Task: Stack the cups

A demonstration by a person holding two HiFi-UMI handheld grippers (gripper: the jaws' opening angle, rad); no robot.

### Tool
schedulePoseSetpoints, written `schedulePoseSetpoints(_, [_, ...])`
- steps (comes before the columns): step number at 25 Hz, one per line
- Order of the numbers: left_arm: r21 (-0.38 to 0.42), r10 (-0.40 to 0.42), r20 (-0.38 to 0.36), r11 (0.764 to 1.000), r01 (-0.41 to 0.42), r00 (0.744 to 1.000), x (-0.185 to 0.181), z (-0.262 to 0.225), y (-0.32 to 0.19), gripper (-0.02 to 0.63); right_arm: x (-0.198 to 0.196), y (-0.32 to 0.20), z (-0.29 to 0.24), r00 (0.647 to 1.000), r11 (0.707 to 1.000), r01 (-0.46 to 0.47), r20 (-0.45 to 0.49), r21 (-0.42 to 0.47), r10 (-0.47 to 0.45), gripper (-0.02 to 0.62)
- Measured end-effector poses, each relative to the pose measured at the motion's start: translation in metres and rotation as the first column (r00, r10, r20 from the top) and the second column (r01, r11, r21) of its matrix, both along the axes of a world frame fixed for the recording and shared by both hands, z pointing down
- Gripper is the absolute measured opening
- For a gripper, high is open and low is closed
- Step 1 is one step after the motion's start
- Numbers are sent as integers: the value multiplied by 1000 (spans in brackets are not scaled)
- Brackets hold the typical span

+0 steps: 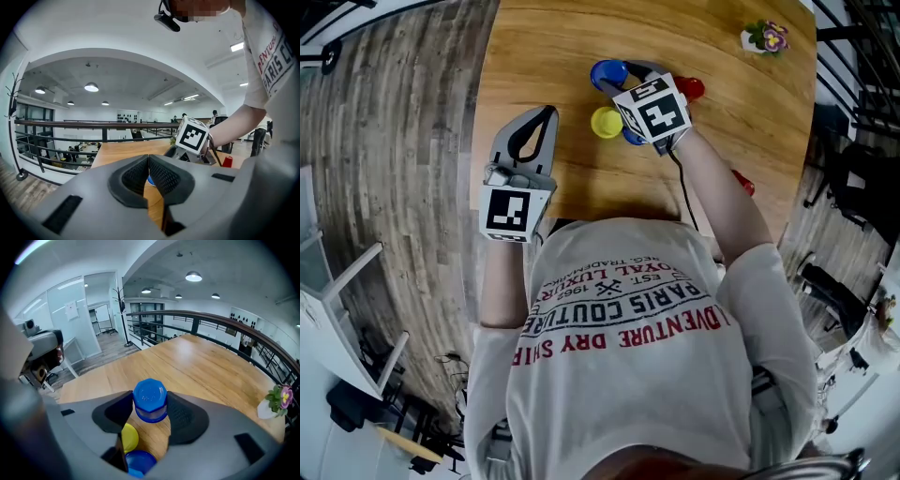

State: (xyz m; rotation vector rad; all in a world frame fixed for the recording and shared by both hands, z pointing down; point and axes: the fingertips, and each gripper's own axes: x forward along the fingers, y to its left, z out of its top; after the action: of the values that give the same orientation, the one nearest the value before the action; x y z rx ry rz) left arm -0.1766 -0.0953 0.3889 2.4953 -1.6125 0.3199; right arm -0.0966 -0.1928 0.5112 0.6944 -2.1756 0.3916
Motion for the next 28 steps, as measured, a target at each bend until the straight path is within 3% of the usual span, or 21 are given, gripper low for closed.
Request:
schedulePoseSetpoints(12, [43, 155, -4, 987, -155, 988, 37, -12, 23, 17, 53, 59, -45, 996, 996, -83, 20, 46, 82, 241])
schedulePoseSetpoints(20, [38, 205, -4, 978, -204, 979, 49, -9, 46, 17, 67, 90, -39, 991, 990, -133, 14, 38, 132, 241])
schedulePoseSetpoints(28, [36, 223, 3, 974, -223, 975, 54, -14, 54, 17, 73, 88, -38, 982, 980, -188, 39, 58, 186, 246])
